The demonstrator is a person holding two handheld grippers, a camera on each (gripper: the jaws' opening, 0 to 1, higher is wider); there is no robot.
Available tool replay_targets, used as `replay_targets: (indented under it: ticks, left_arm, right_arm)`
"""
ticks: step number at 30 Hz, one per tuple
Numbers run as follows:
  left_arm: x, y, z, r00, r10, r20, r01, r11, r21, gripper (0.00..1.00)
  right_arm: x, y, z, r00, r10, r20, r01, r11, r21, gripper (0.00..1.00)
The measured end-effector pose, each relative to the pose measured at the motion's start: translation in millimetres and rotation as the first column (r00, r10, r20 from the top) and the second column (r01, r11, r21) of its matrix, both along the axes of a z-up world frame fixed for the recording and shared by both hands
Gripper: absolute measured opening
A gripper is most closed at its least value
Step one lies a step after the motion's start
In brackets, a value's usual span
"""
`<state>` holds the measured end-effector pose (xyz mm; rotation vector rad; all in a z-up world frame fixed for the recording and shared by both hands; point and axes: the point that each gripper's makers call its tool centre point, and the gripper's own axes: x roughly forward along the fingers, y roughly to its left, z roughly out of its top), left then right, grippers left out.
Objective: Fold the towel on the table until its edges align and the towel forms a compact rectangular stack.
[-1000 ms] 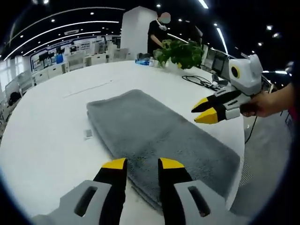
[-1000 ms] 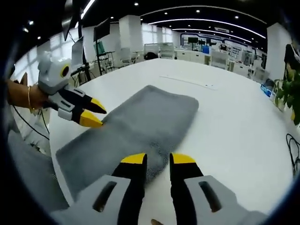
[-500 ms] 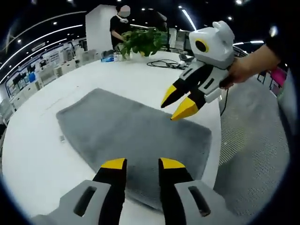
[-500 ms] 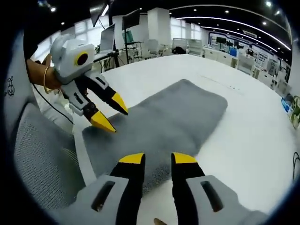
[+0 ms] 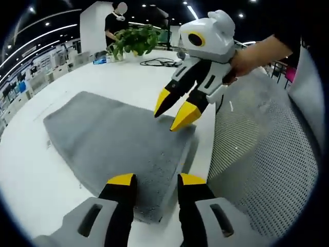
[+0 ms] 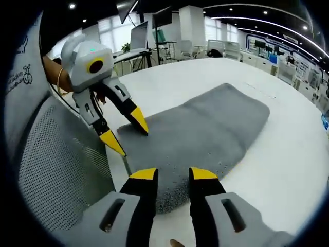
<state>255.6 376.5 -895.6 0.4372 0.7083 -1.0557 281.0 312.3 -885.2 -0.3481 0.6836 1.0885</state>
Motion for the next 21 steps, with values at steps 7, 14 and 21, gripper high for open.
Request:
replay_targets:
  ticks: [7, 14, 21]
  left_arm:
    - [-1.4, 0.3, -7.1, 0.999, -0.022, 0.026, 0.021, 0.999, 0.047, 0.35]
    - [0.4, 0.4, -13.1, 0.983, -0.137, 0.12, 0.116, 0.979, 0.167, 0.31]
    - [1.1, 1.9, -12.5, 0.983, -0.135, 0.121, 0.115, 0.981, 0.159, 0.29]
  right_arm:
    - [-23.4, -5.4, -9.3, 0.991, 0.126, 0.041, -0.121, 0.987, -0.107, 0.23]
    - [-36.4, -9.5, -26.3, 0.967, 0.242, 0.079, -0.218, 0.948, -0.234, 0.26]
    - [-30.9, -9.3, -33.8, 0.942, 0.314, 0.117, -0.264, 0.91, -0.319, 0.21]
